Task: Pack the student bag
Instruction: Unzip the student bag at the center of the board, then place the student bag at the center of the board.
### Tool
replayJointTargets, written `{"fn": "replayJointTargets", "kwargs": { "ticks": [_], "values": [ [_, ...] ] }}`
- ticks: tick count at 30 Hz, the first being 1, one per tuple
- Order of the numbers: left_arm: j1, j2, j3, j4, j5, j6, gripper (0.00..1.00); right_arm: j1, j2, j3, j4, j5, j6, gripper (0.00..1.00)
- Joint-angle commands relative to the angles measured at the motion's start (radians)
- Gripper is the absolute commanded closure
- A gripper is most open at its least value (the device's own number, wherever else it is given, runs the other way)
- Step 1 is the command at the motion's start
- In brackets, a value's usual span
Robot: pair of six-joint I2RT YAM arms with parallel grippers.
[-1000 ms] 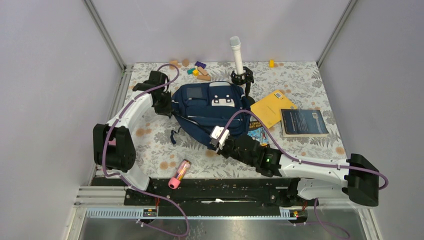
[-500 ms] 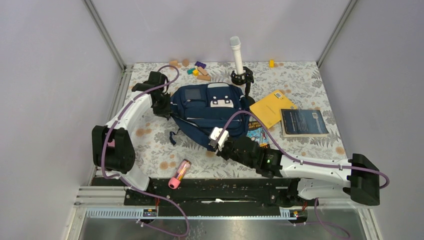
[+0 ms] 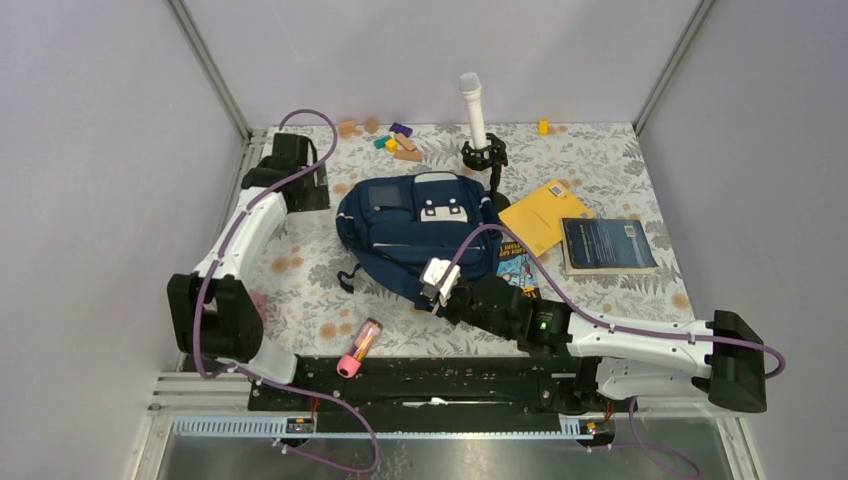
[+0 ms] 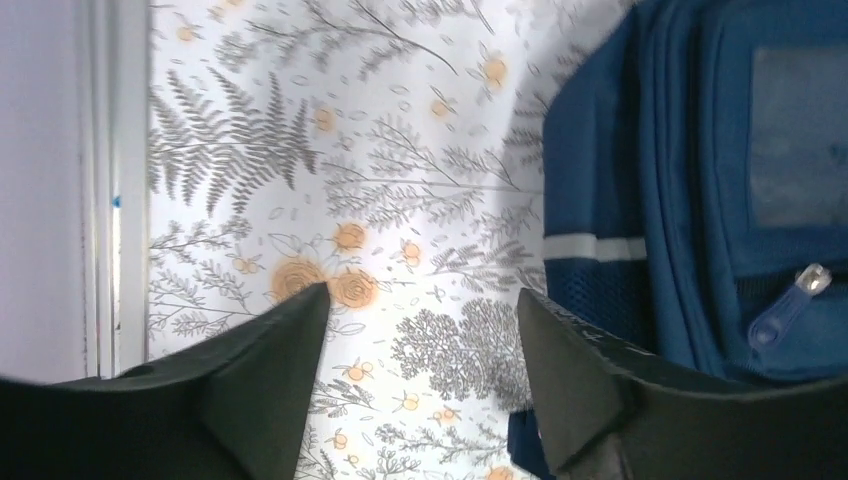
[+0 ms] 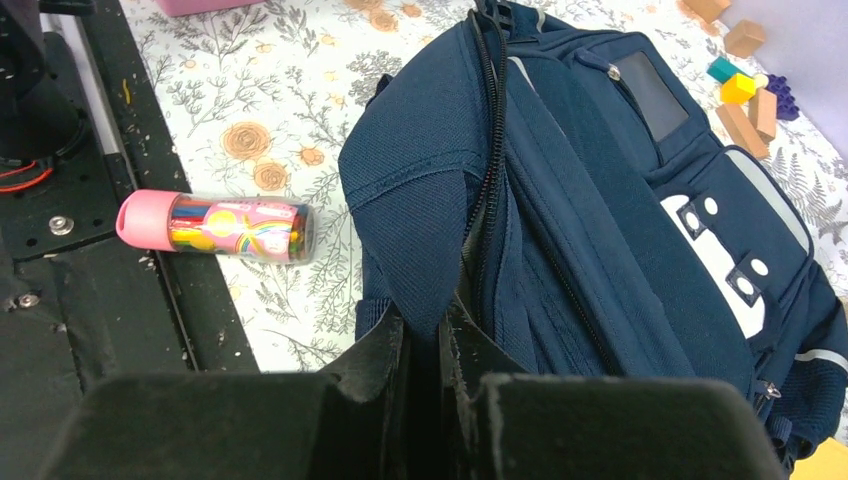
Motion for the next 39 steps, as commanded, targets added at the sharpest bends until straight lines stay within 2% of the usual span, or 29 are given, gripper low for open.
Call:
{"fn": "replayJointTargets", "kwargs": {
  "ticks": [1, 4, 6, 9, 11, 13, 17, 18, 20, 23, 27, 33, 36, 39],
  "values": [
    [0.008, -0.109, 0.027, 0.106, -0.138, 0.014, 0.23, 0.018, -0.035, 0.061, 0.088, -0.007, -0.016, 1.00],
    [0.008, -0.171, 0.020, 0.125, -0.156, 0.014, 0.18, 0.018, -0.032, 0.050, 0.093, 0.004, -0.029, 1.00],
    [0.005, -0.231, 0.005, 0.148, -0.117, 0.021, 0.17, 0.018, -0.031, 0.032, 0.103, 0.010, -0.042, 1.00],
    [-0.014, -0.339, -0.044, 0.197, 0.028, 0.028, 0.13, 0.016, -0.031, -0.002, 0.109, -0.007, -0.096, 1.00],
    [-0.035, -0.422, -0.088, 0.231, 0.175, 0.033, 0.11, 0.016, -0.033, -0.037, 0.107, -0.011, -0.137, 1.00],
    [-0.089, -0.483, -0.136, 0.263, 0.308, 0.050, 0.08, 0.013, -0.048, -0.073, 0.110, 0.005, -0.156, 1.00],
    [-0.266, -0.551, -0.201, 0.268, 0.413, 0.118, 0.06, 0.011, -0.102, -0.129, 0.107, 0.076, -0.128, 1.00],
    [-0.311, -0.557, -0.212, 0.264, 0.431, 0.134, 0.06, 0.011, -0.120, -0.144, 0.105, 0.090, -0.109, 0.94],
    [-0.384, -0.558, -0.221, 0.252, 0.461, 0.161, 0.05, 0.011, -0.157, -0.179, 0.109, 0.101, -0.071, 0.70],
    [-0.434, -0.542, -0.219, 0.240, 0.505, 0.165, 0.05, 0.011, -0.213, -0.226, 0.116, 0.133, -0.014, 0.40],
    [-0.454, -0.528, -0.219, 0.238, 0.545, 0.165, 0.05, 0.011, -0.278, -0.254, 0.090, 0.187, 0.055, 0.16],
    [-0.499, -0.500, -0.236, 0.237, 0.533, 0.196, 0.04, 0.012, -0.348, -0.220, -0.015, 0.195, 0.124, 0.01],
    [-0.524, -0.473, -0.232, 0.225, 0.498, 0.202, 0.04, 0.012, -0.402, -0.196, -0.069, 0.130, 0.164, 0.00],
    [-0.539, -0.453, -0.234, 0.221, 0.494, 0.201, 0.04, 0.011, -0.457, -0.189, -0.104, 0.136, 0.187, 0.00]
  ]
}}
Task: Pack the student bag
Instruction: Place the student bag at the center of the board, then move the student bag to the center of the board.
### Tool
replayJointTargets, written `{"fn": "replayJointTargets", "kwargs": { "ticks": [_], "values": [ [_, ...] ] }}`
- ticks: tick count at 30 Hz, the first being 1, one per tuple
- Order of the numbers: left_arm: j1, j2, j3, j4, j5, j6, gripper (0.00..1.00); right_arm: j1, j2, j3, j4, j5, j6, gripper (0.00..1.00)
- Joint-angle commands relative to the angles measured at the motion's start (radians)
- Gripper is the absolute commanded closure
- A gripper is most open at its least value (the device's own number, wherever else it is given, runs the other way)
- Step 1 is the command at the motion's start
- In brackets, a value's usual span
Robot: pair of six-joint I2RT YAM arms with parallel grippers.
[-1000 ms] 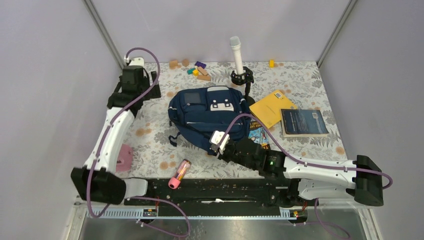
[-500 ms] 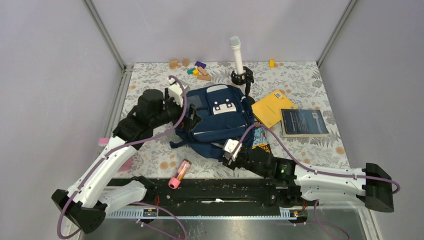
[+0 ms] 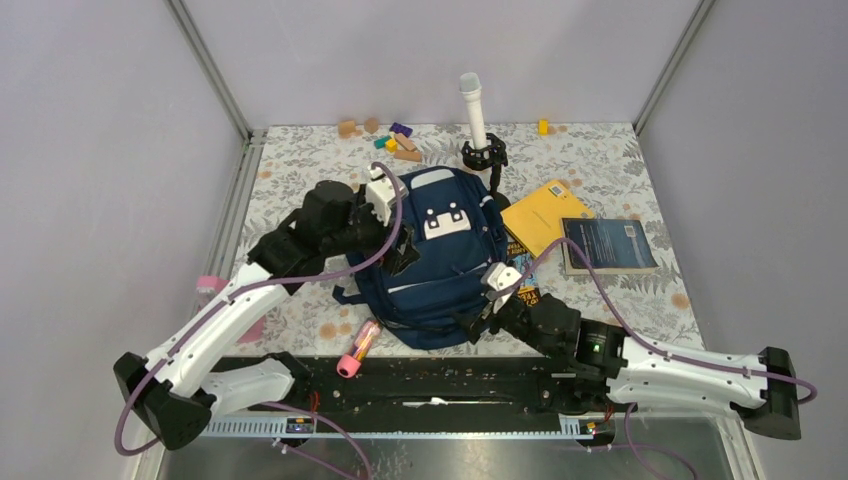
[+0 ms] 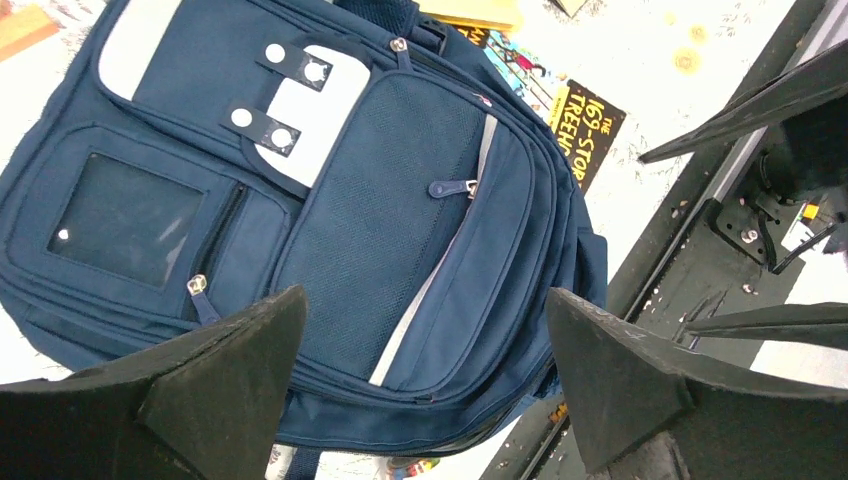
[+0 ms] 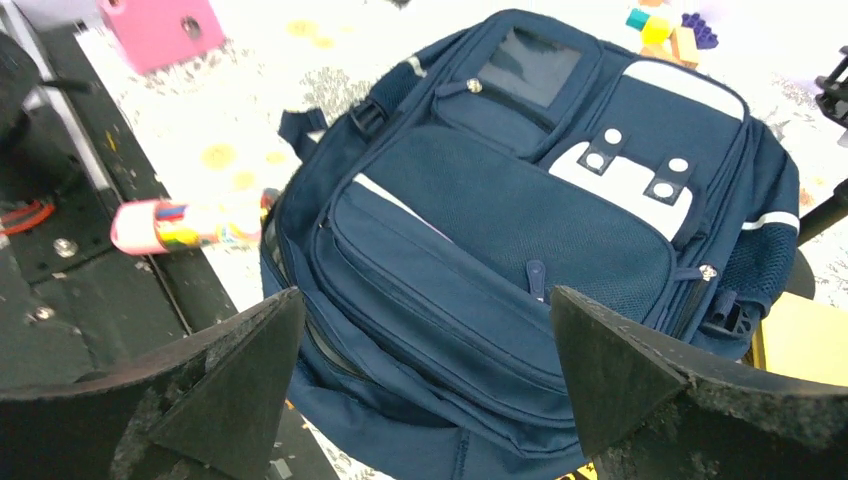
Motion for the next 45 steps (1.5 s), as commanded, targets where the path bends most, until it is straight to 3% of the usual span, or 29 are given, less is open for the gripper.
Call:
{"fn": "replayJointTargets", "kwargs": {
  "ticks": [1, 4, 7, 16, 22, 35, 40, 43, 45],
  "values": [
    [-0.030, 0.028, -0.009, 0.015, -0.006, 0.023, 0.04, 0.000, -0.078, 0.058, -0.054, 0.047, 0.075, 0.00],
    [-0.107, 0.065, -0.007, -0.002, -0.070, 0.029, 0.05, -0.009, -0.071, 0.091, -0.125, 0.209, 0.107, 0.00],
    [-0.182, 0.108, -0.017, 0.005, -0.138, 0.016, 0.07, -0.058, -0.033, 0.125, -0.233, 0.272, 0.156, 0.00],
    [-0.421, 0.272, -0.106, 0.098, -0.156, 0.009, 0.19, -0.276, -0.088, 0.046, -0.295, 0.323, 0.392, 0.00],
    [-0.433, 0.366, -0.096, 0.095, -0.126, 0.000, 0.30, -0.353, -0.141, 0.009, -0.296, 0.350, 0.406, 0.00],
    [-0.433, 0.460, -0.051, 0.071, -0.177, -0.003, 0.62, -0.362, -0.250, -0.073, -0.295, 0.362, 0.433, 0.00],
    [-0.432, 0.453, -0.054, 0.078, -0.194, -0.003, 0.79, -0.362, -0.255, -0.076, -0.298, 0.364, 0.429, 0.00],
    [-0.432, 0.457, -0.048, 0.073, -0.209, -0.032, 0.98, -0.362, -0.250, -0.077, -0.299, 0.358, 0.435, 0.00],
    [-0.432, 0.454, -0.047, 0.074, -0.214, -0.035, 1.00, -0.362, -0.248, -0.078, -0.308, 0.349, 0.450, 0.00]
  ]
}}
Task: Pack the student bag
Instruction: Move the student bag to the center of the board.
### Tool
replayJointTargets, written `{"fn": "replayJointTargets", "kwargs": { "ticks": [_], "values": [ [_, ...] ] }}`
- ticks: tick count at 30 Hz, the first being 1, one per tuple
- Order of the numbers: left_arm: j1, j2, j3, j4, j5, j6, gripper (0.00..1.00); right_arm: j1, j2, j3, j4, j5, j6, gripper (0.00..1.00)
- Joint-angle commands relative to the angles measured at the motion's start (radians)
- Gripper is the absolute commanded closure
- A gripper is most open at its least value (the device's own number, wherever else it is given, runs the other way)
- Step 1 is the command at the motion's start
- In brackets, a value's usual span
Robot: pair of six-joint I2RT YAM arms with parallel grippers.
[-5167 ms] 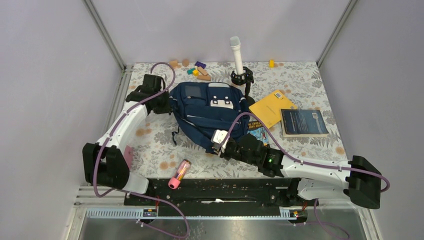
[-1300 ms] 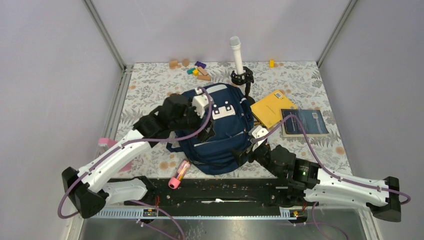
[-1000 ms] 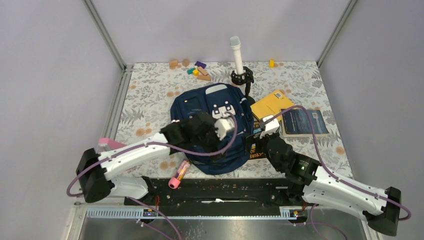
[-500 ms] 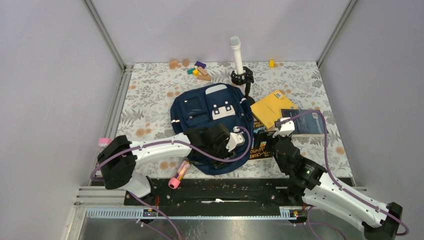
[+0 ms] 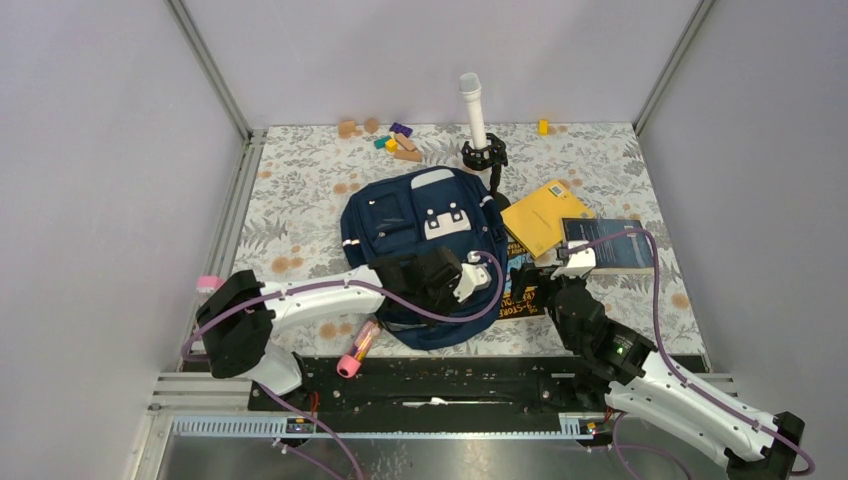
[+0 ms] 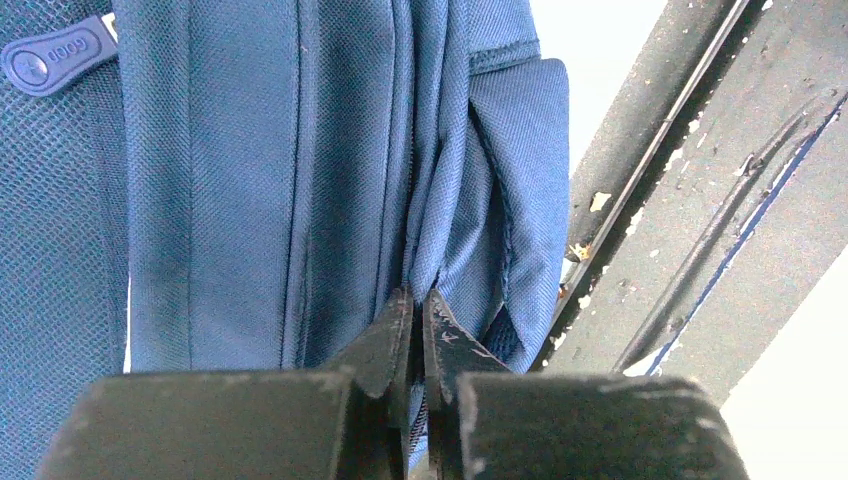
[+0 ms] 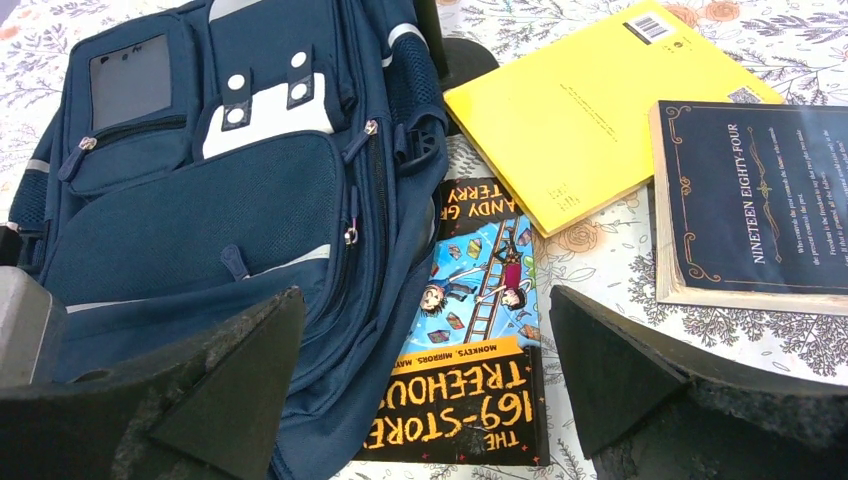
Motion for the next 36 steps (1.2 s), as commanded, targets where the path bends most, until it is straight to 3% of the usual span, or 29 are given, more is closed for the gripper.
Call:
{"fn": "replayJointTargets", "kwargs": {
  "ticks": [1, 4, 10, 17, 26, 30, 34, 35, 36],
  "values": [
    [0.004, -0.012, 0.044, 0.034, -0.054, -0.015, 1.00, -0.008, 0.000, -0.002, -0.006, 0.011, 0.041, 0.00],
    [0.035, -0.038, 0.052, 0.022, -0.096, -0.028, 1.00, -0.008, -0.009, -0.012, -0.019, -0.017, 0.074, 0.01],
    [0.232, -0.150, 0.069, 0.018, -0.186, -0.076, 1.00, -0.008, 0.006, -0.027, -0.026, -0.064, 0.093, 0.05],
    [0.375, -0.247, 0.083, 0.011, -0.274, -0.090, 1.00, -0.008, 0.173, -0.006, 0.071, -0.166, 0.135, 0.06],
    [0.513, -0.223, 0.112, -0.025, -0.460, -0.128, 1.00, -0.008, 0.420, 0.080, 0.178, -0.136, 0.132, 0.01],
    [0.585, -0.192, 0.132, -0.040, -0.452, -0.160, 1.00, -0.015, 0.447, 0.087, 0.163, -0.111, 0.143, 0.00],
    [0.589, -0.193, 0.140, -0.045, -0.423, -0.154, 1.00, -0.095, 0.416, 0.089, 0.072, -0.143, 0.147, 0.00],
    [0.589, -0.195, 0.145, -0.049, -0.415, -0.151, 0.97, -0.114, 0.405, 0.090, 0.056, -0.169, 0.140, 0.00],
    [0.589, -0.197, 0.151, -0.053, -0.408, -0.150, 0.82, -0.141, 0.396, 0.090, 0.042, -0.192, 0.134, 0.00]
  ]
}}
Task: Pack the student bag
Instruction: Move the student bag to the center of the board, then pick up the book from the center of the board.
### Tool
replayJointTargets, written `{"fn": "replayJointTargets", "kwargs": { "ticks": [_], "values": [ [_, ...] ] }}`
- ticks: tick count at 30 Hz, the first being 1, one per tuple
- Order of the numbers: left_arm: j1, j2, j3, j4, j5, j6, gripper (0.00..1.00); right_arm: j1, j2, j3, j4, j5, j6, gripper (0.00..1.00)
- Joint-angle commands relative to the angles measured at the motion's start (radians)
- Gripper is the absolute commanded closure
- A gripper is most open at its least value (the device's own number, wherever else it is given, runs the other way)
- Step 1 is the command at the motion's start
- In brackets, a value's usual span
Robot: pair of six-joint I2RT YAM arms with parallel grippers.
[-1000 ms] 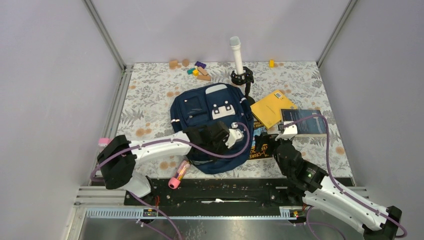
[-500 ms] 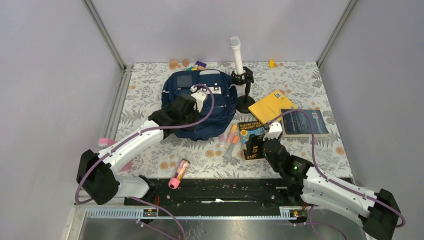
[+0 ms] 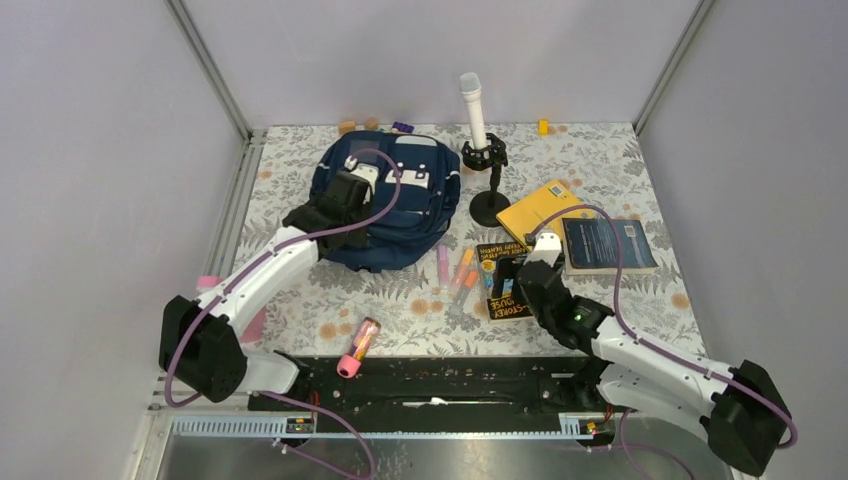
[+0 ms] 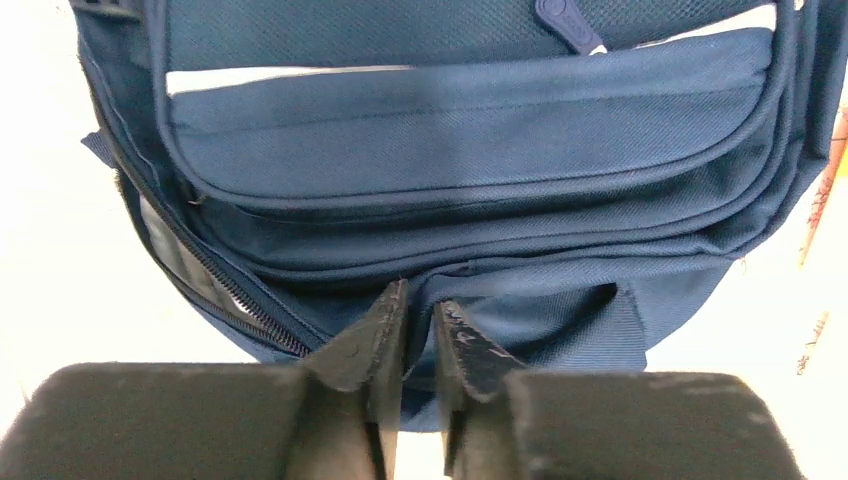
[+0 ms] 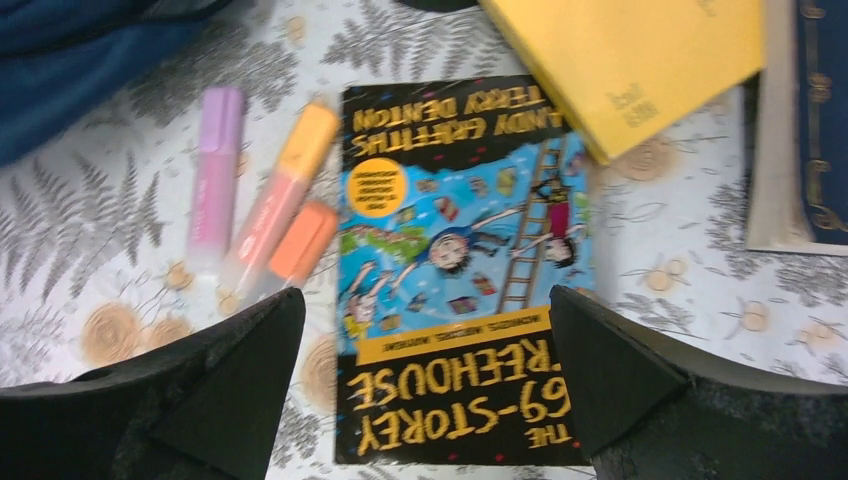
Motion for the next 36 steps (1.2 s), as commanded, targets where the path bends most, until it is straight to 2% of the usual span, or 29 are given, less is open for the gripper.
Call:
{"fn": "replayJointTargets", "kwargs": {
  "ticks": [1, 2, 5, 9, 11, 14, 20, 23, 29, 36],
  "values": [
    [0.000, -0.024, 0.084, 0.043, -0.026, -0.022, 0.63, -0.127, -0.046, 0.038, -0.076, -0.066, 0.001, 0.00],
    [0.000, -0.032, 0.087, 0.043, -0.021, -0.022, 0.43, -0.168, -0.052, 0.038, -0.091, -0.104, -0.003, 0.00],
    [0.000, -0.073, 0.083, 0.043, -0.011, -0.029, 0.02, -0.291, -0.064, 0.035, -0.106, -0.230, -0.008, 0.00],
    [-0.055, -0.122, 0.130, 0.017, -0.003, -0.097, 0.01, -0.453, -0.051, 0.040, -0.114, -0.419, -0.010, 0.00],
    [-0.136, -0.133, 0.163, 0.009, -0.030, -0.148, 0.01, -0.528, -0.029, 0.043, -0.114, -0.514, -0.011, 0.00],
    [-0.244, -0.107, 0.195, 0.014, 0.030, -0.287, 0.01, -0.610, 0.022, 0.049, -0.112, -0.627, -0.020, 0.00],
    [-0.434, 0.027, 0.108, 0.243, 0.123, -0.536, 0.02, -0.731, 0.083, 0.003, -0.062, -0.829, 0.001, 0.00],
    [-0.497, 0.124, 0.088, 0.371, 0.205, -0.636, 0.02, -0.773, 0.074, -0.018, -0.062, -0.864, -0.007, 0.00],
    [-0.578, 0.256, 0.040, 0.551, 0.276, -0.791, 0.05, -0.819, 0.057, -0.035, -0.079, -0.898, -0.015, 0.00],
    [-0.623, 0.359, -0.013, 0.594, 0.211, -0.921, 0.11, -0.836, 0.076, -0.037, -0.070, -0.930, -0.002, 0.00]
  ]
}}
